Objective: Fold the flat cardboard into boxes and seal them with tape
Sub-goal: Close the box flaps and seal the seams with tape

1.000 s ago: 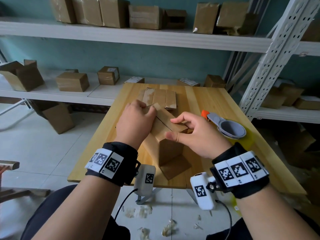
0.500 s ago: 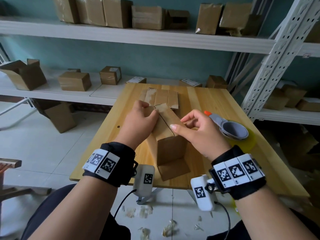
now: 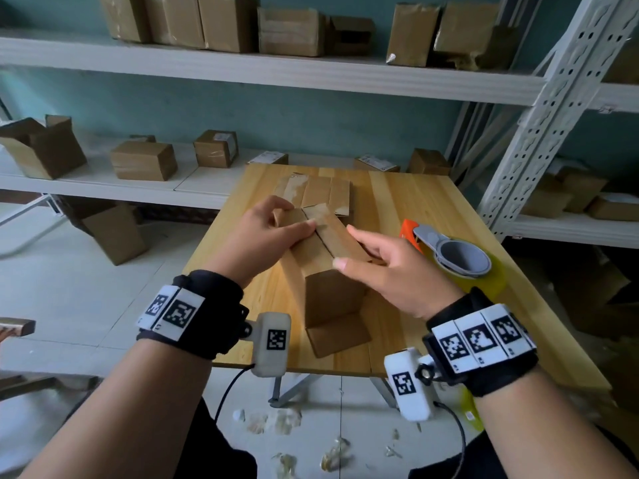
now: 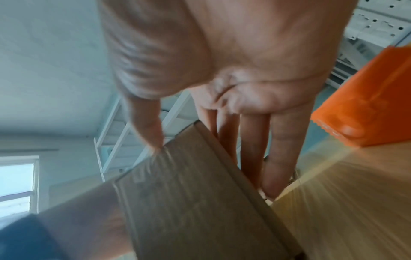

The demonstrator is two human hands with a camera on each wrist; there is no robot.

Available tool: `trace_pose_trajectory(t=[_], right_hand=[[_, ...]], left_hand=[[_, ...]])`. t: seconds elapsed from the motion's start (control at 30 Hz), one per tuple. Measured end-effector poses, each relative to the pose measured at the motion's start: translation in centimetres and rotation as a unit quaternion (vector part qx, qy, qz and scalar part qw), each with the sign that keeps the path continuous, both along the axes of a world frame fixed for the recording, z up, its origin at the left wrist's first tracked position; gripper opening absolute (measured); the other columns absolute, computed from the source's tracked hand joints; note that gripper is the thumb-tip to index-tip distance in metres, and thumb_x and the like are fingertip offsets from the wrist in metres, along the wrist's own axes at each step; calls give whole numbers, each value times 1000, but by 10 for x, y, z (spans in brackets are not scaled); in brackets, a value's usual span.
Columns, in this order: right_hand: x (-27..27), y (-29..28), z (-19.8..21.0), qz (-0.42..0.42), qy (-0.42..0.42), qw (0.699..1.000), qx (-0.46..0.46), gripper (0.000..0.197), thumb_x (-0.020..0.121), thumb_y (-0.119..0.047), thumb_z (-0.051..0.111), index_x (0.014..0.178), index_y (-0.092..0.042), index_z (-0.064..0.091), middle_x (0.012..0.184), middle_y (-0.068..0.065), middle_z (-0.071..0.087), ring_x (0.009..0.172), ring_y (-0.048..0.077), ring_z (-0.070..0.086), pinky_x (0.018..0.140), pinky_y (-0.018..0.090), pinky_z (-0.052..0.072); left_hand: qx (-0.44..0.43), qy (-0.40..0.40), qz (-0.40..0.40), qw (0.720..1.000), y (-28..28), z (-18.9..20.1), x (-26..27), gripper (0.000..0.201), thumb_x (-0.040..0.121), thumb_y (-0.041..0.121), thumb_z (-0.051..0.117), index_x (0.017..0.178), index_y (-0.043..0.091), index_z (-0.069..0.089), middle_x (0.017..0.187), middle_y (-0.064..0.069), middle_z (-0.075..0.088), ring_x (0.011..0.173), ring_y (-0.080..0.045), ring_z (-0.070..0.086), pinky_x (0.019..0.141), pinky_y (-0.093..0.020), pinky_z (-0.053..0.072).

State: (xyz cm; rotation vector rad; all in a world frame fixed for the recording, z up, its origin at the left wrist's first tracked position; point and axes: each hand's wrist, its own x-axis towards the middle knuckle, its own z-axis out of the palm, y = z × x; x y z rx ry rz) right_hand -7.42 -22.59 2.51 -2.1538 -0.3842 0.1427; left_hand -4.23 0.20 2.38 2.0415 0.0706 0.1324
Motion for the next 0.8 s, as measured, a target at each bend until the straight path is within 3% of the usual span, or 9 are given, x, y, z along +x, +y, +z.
trace_pose_trajectory(t=[0.1,0.27,0.33,0.4,0.47,0.57,0.67,0.73,0.8], right_hand=[[-7,0,-1,16,6,1000,-18,91,88,-52,77,163,-39,29,163,-22,35,137,-11,27,107,17,29],[-8,4,-2,-2,29,999,23,80,89,-65,69,159,-48,34,164,-18,36,140,-5,28,115,29,29],[-4,6,-6,-14,37,999,30,75,83,-74,67,150,-55,40,159,-19,45,146,2,36,121,39,34],[-1,10,-11,-22,45,997,51,72,76,-78,66,143,-58,46,150,-21,54,142,8,47,119,45,40],[2,11,-16,-33,47,995,87,65,77,-73,67,137,-55,53,139,-20,64,132,8,58,115,45,45],[4,10,-17,-57,30,992,106,46,87,-62,66,131,-46,64,123,-20,72,117,5,66,109,44,51],[8,3,-17,-108,15,988,111,31,95,-57,66,122,-44,69,113,-21,75,110,3,68,104,43,54],[11,0,-16,-143,-1,984,109,33,97,-59,63,125,-44,68,117,-20,73,110,2,65,103,39,54],[14,-3,-16,-166,-27,982,87,44,99,-60,58,138,-40,63,131,-18,67,115,-1,58,100,25,49]], left_hand=[[45,-32,44,998,-5,-3,6,38,95,58,69,123,33,63,111,4,63,93,-14,65,68,-30,54],[50,-56,89,993,-9,-5,14,27,98,56,64,107,31,67,104,0,70,78,-16,67,61,-31,50],[59,-57,96,992,-9,-4,14,27,98,55,65,103,29,67,96,2,69,70,-14,66,58,-28,45],[56,-55,97,992,-6,-4,15,30,96,54,68,99,25,66,93,4,68,74,-13,67,59,-29,49],[26,-49,90,994,2,-3,16,34,93,50,75,93,18,65,92,2,68,80,-16,67,64,-32,55],[-1,-27,76,997,16,-3,14,48,87,54,80,87,8,66,90,-12,73,85,-31,74,77,-49,66],[30,-24,62,997,23,-3,9,63,87,63,76,81,1,65,82,-18,73,77,-33,76,76,-54,66],[71,-29,54,996,23,-3,4,66,92,66,68,76,2,68,73,-15,73,69,-30,75,73,-51,66],[115,-21,39,992,20,-1,-3,64,98,65,60,77,8,75,66,-9,73,63,-26,73,71,-44,66]])
